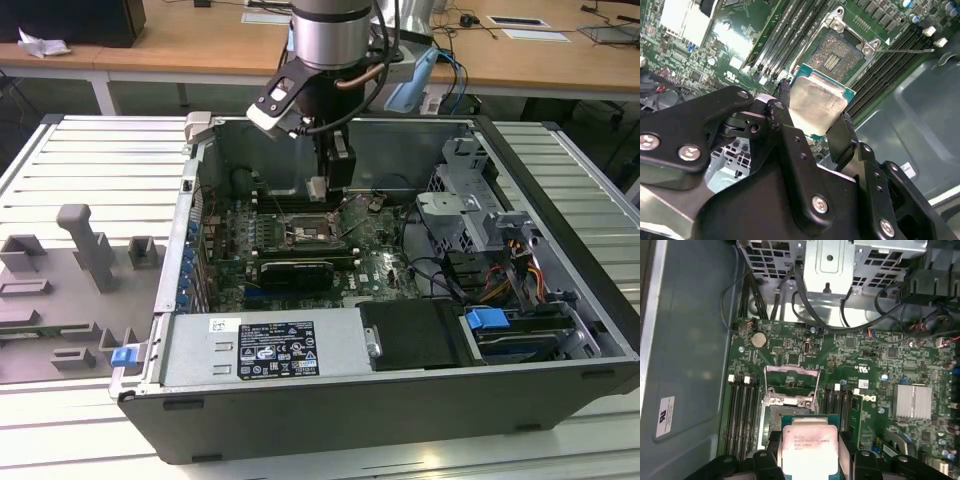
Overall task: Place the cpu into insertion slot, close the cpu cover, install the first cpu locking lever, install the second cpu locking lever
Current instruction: 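Place the cpu into insertion slot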
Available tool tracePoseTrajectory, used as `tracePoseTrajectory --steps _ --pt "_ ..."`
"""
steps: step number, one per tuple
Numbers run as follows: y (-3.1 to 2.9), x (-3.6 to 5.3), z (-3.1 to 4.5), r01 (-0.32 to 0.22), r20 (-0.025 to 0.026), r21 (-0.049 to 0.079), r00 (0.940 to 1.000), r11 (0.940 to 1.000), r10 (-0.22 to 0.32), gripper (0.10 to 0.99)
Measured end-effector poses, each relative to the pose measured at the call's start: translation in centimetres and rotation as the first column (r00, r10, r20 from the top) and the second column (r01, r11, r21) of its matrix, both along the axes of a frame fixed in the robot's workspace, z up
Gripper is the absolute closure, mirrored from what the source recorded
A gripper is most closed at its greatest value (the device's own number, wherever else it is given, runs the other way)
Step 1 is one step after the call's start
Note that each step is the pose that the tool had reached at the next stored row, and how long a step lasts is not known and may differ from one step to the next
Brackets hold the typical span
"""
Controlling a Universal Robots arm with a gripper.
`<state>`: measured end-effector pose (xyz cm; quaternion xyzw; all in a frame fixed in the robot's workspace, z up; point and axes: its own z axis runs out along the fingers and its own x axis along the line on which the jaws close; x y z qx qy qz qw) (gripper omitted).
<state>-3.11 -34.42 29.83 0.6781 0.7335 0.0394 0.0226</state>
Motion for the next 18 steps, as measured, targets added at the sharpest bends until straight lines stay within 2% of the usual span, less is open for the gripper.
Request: tracePoseTrajectory --steps 2,5,8,11,13,16,18 --pt "0.05 -0.01 -0.42 0.013 0.0000 0.000 0.9999 0.9999 -0.013 0.553" --pt "0.06 -0.04 -1.56 0.021 -0.0002 0.000 0.9998 0.9998 -0.021 0.553" --pt "0.06 -0.05 -2.13 0.044 -0.0003 0.000 0.9990 0.9990 -0.044 0.553" --pt "0.08 -0.19 -3.41 0.061 -0.0003 0.000 0.9982 0.9982 -0.061 0.553" --pt "0.10 -0.62 -4.18 0.061 -0.0003 0.000 0.9982 0.9982 -0.061 0.553" --pt "0.47 -1.29 -4.95 0.060 -0.0002 0.000 0.9982 0.9982 -0.060 0.553" --pt "1.02 -1.63 -5.62 0.059 -0.0003 0.000 0.9983 0.9983 -0.059 0.553"
